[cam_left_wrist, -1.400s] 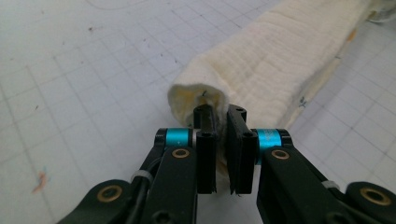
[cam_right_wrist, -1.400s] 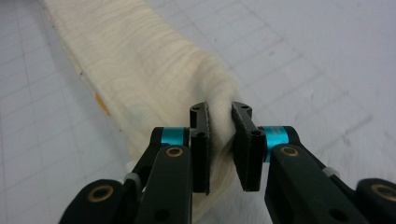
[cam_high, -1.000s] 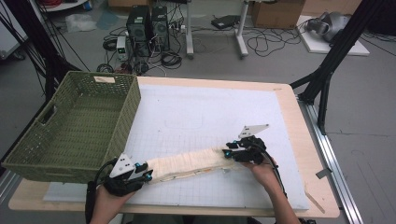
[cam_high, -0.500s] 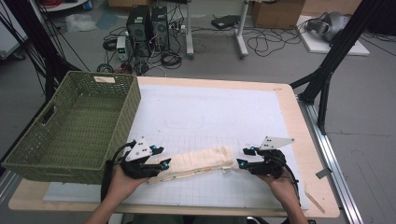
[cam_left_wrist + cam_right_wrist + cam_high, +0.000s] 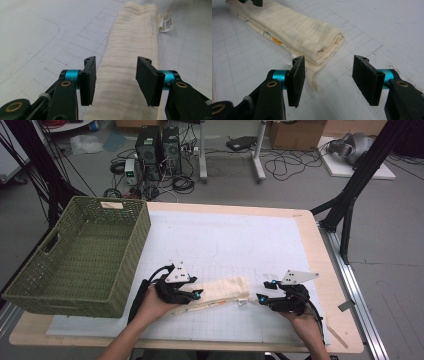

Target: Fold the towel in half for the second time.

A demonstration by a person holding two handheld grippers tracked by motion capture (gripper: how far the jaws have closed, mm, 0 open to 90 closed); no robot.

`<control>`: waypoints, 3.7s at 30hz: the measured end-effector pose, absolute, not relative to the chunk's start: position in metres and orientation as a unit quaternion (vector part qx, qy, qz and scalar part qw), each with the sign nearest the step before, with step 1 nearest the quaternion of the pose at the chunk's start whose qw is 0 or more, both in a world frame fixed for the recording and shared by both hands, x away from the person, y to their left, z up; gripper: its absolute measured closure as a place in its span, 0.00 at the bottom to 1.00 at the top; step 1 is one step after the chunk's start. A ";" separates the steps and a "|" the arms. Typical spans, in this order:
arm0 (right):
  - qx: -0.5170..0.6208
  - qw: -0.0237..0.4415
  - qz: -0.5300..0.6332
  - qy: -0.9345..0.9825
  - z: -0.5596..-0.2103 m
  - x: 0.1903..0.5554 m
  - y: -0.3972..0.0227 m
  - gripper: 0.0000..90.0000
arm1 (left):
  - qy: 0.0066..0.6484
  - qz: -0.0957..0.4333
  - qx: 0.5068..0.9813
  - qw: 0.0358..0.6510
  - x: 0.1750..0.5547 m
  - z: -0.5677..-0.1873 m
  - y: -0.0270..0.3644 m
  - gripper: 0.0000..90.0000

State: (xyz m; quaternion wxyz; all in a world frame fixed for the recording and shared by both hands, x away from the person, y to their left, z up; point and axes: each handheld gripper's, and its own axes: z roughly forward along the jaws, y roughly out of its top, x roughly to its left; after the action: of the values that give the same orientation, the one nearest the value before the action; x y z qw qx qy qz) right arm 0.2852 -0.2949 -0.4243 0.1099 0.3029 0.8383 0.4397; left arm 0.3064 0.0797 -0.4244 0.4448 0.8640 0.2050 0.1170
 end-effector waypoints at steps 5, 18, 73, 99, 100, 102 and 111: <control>0.301 0.112 0.439 0.839 -0.424 0.284 -0.294 0.47 | 0.201 0.101 0.871 0.436 0.313 -0.432 0.072 0.58; 0.299 0.119 0.441 0.838 -0.422 0.283 -0.295 0.47 | 0.195 0.055 0.891 0.406 0.317 -0.440 0.068 0.54; 0.294 0.118 0.443 0.839 -0.419 0.281 -0.297 0.47 | 0.165 0.058 0.910 0.375 0.316 -0.440 0.047 0.33; 0.308 0.123 0.454 0.827 -0.416 0.282 -0.306 0.47 | 0.171 0.015 0.907 0.384 0.320 -0.437 0.061 0.41; 0.307 0.126 0.453 0.827 -0.416 0.283 -0.307 0.47 | 0.163 0.022 0.909 0.382 0.319 -0.437 0.061 0.41; 0.307 0.125 0.455 0.827 -0.416 0.282 -0.306 0.47 | 0.157 0.034 0.911 0.379 0.315 -0.438 0.059 0.41; 0.306 0.127 0.454 0.827 -0.414 0.281 -0.304 0.46 | 0.149 0.080 0.914 0.368 0.312 -0.438 0.057 0.57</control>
State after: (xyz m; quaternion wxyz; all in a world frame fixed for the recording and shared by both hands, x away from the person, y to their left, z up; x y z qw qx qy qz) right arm 0.2814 -0.3044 -0.4145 0.1273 0.3064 0.8267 0.4545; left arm 0.3117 0.0566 -0.4380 0.3682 0.9143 0.1489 0.0796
